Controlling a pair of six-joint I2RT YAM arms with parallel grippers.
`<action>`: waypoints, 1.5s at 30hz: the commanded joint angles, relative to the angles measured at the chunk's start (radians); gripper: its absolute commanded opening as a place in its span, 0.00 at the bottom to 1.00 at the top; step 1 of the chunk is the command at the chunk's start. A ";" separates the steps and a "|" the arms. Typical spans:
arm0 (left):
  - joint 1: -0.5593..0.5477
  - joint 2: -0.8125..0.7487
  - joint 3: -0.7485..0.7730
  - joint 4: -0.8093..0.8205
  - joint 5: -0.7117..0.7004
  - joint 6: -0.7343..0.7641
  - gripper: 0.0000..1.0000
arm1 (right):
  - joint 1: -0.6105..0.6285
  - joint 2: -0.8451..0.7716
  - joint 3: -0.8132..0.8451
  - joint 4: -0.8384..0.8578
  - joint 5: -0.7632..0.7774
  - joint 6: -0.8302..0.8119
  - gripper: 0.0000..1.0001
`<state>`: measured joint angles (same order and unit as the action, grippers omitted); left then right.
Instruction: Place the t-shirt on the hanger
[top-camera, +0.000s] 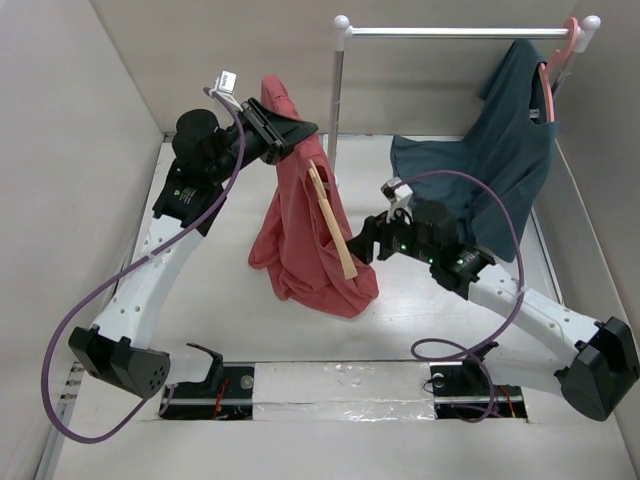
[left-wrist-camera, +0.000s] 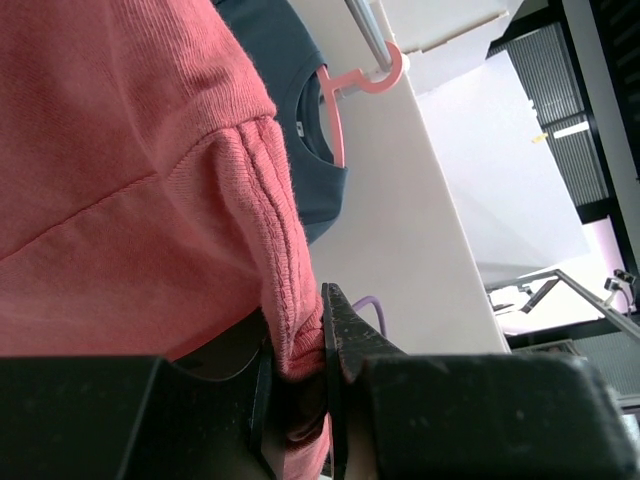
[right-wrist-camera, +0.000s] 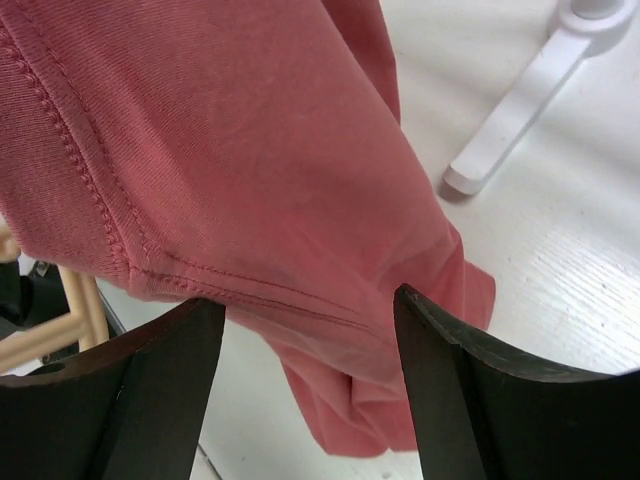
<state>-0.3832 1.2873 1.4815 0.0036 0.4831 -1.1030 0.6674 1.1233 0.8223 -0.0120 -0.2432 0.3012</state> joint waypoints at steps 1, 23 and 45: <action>0.021 -0.042 0.031 0.117 0.026 -0.037 0.00 | 0.021 0.035 0.061 0.116 -0.033 -0.028 0.68; 0.041 0.058 0.224 0.271 -0.211 -0.031 0.00 | 0.126 -0.339 -0.245 -0.121 -0.007 0.233 0.00; 0.066 0.196 0.385 0.392 -0.343 -0.127 0.00 | 0.251 -0.367 -0.330 -0.261 -0.018 0.392 0.00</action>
<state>-0.3637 1.5284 1.7222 0.1150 0.3214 -1.2072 0.8799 0.7353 0.5571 -0.0780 -0.1741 0.6674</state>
